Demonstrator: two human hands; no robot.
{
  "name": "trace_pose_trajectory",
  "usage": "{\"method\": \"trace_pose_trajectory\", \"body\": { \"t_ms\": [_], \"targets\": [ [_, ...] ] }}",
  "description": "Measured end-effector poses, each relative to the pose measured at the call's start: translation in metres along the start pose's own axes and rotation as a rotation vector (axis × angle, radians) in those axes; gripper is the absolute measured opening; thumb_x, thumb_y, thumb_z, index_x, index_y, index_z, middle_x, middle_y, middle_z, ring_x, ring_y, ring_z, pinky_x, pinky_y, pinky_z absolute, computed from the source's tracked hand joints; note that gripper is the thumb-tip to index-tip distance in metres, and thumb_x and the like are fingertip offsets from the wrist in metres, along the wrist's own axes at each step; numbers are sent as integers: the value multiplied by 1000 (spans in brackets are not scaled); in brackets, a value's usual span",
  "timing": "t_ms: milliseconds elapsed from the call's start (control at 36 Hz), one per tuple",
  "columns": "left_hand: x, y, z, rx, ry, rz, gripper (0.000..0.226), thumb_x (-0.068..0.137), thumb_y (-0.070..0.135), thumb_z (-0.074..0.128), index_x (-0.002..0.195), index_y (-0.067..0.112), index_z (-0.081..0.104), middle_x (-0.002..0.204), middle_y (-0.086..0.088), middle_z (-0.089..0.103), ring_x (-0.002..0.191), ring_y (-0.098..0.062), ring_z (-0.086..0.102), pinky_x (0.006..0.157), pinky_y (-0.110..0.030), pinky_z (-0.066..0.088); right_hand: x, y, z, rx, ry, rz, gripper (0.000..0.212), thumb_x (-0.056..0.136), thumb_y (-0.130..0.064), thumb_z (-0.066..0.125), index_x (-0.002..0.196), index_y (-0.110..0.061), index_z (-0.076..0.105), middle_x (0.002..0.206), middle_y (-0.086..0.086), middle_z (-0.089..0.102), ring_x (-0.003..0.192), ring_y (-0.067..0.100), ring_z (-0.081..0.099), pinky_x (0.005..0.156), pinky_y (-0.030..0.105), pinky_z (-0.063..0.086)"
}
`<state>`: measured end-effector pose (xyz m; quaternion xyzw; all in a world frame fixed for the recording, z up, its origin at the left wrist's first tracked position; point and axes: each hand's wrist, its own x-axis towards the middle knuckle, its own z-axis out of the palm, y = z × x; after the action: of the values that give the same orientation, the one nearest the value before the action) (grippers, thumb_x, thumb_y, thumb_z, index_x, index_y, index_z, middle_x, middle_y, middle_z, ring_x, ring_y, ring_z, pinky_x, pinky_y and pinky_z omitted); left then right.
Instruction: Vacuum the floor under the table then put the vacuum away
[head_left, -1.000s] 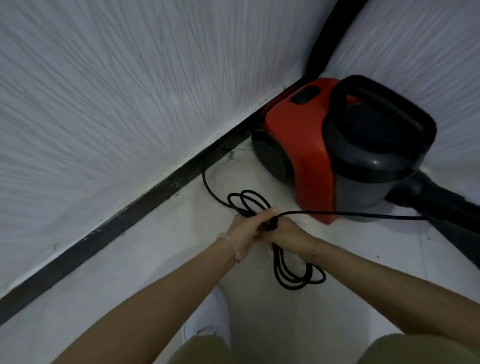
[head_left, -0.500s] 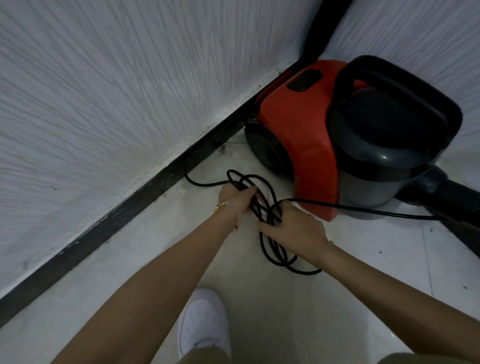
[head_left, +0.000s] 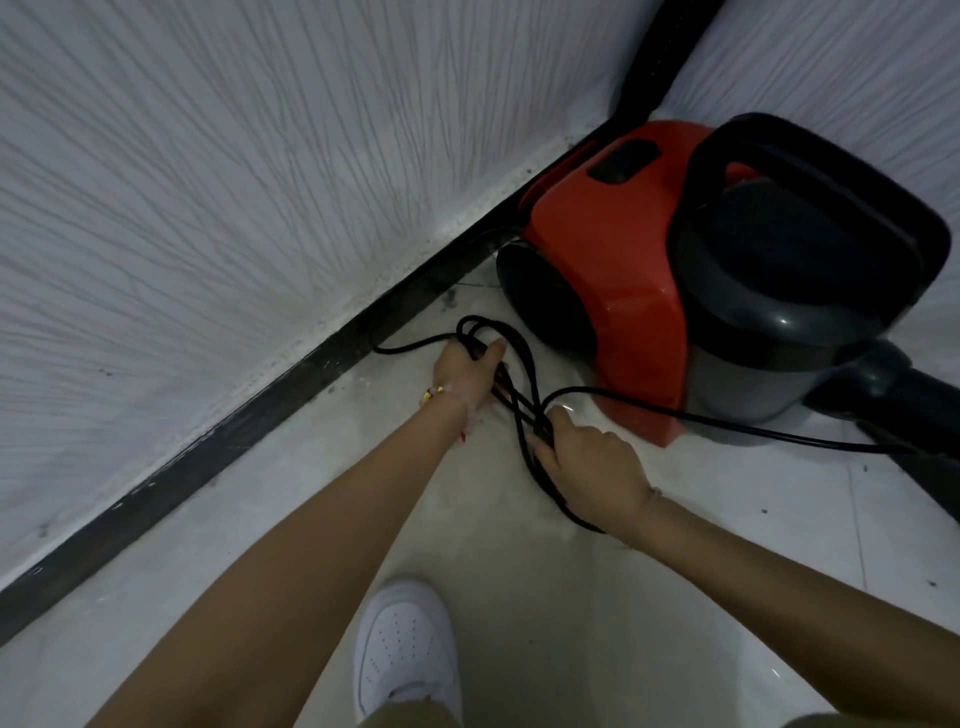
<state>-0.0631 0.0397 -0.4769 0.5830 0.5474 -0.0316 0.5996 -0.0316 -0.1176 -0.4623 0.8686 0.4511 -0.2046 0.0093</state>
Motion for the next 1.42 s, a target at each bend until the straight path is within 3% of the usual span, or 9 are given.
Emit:
{"method": "trace_pose_trajectory", "body": {
  "t_ms": [194, 333, 472, 694, 833, 1056, 1194, 1306, 1417],
  "targets": [
    [-8, -8, -9, 84, -91, 125, 48, 95, 35, 53, 126, -2, 49, 128, -16, 60, 118, -26, 57, 100, -29, 46, 41, -16, 1, 381, -38, 69, 32, 101, -32, 35, 109, -4, 48, 93, 18, 66, 61, 19, 49, 49, 31, 30],
    [-6, -5, -15, 113, -111, 151, 40, 99, 31, 47, 118, -2, 58, 119, -19, 64, 113, -29, 60, 98, -32, 47, 66, -30, 1, 534, -49, 176, 30, 102, -26, 34, 105, -1, 50, 102, 22, 64, 88, 34, 61, 64, 32, 39],
    [-6, -8, -14, 50, -131, 142, 30, 99, 24, 47, 108, 0, 63, 114, -23, 66, 110, -34, 62, 101, -45, 48, 71, -21, 5, 573, -40, 193, 36, 101, -32, 35, 103, -2, 53, 92, 16, 63, 76, 26, 55, 63, 31, 40],
    [1, 1, 6, -133, -108, 38, 22, 85, 22, 67, 99, 7, 71, 113, -18, 70, 107, -30, 65, 100, -44, 51, 63, 1, -3, 152, 85, 70, 37, 101, -29, 40, 123, -1, 50, 94, 21, 68, 75, 32, 64, 48, 28, 33],
    [8, 5, 15, -225, -104, -41, 42, 82, 13, 71, 120, -1, 62, 118, -20, 68, 107, -32, 66, 99, -45, 52, 50, 1, -3, -73, 281, 54, 45, 69, -32, 81, 102, -3, 70, 66, 12, 68, 42, 21, 59, 33, 17, 29],
    [7, 15, 31, -88, -18, -95, 38, 85, 13, 69, 116, -7, 62, 119, -25, 66, 109, -37, 65, 96, -42, 53, 8, 13, 24, -90, 332, -64, 50, 81, -17, 55, 126, 4, 55, 125, 20, 61, 114, 34, 60, 90, 39, 54],
    [5, 17, 35, 217, 40, -26, 44, 83, 35, 71, 111, 1, 69, 115, -16, 69, 105, -27, 66, 87, -33, 56, -2, 25, 29, -145, 386, -154, 46, 78, -21, 68, 117, 1, 63, 116, 16, 68, 110, 30, 64, 101, 42, 46],
    [-8, 33, 25, 392, -56, -77, 50, 85, 44, 65, 109, 0, 66, 107, -18, 70, 78, -26, 66, 52, -30, 53, -14, 26, 18, -54, 399, -182, 43, 74, -12, 68, 115, -1, 66, 117, 16, 69, 108, 30, 66, 100, 47, 45],
    [-38, 58, 3, 278, -347, -259, 58, 92, 45, 55, 135, 5, 52, 137, -11, 56, 122, -25, 56, 103, -39, 48, -51, 26, -17, 62, 306, -158, 53, 67, 3, 66, 119, -4, 64, 114, 18, 69, 98, 32, 69, 89, 46, 53]
  ]
}}
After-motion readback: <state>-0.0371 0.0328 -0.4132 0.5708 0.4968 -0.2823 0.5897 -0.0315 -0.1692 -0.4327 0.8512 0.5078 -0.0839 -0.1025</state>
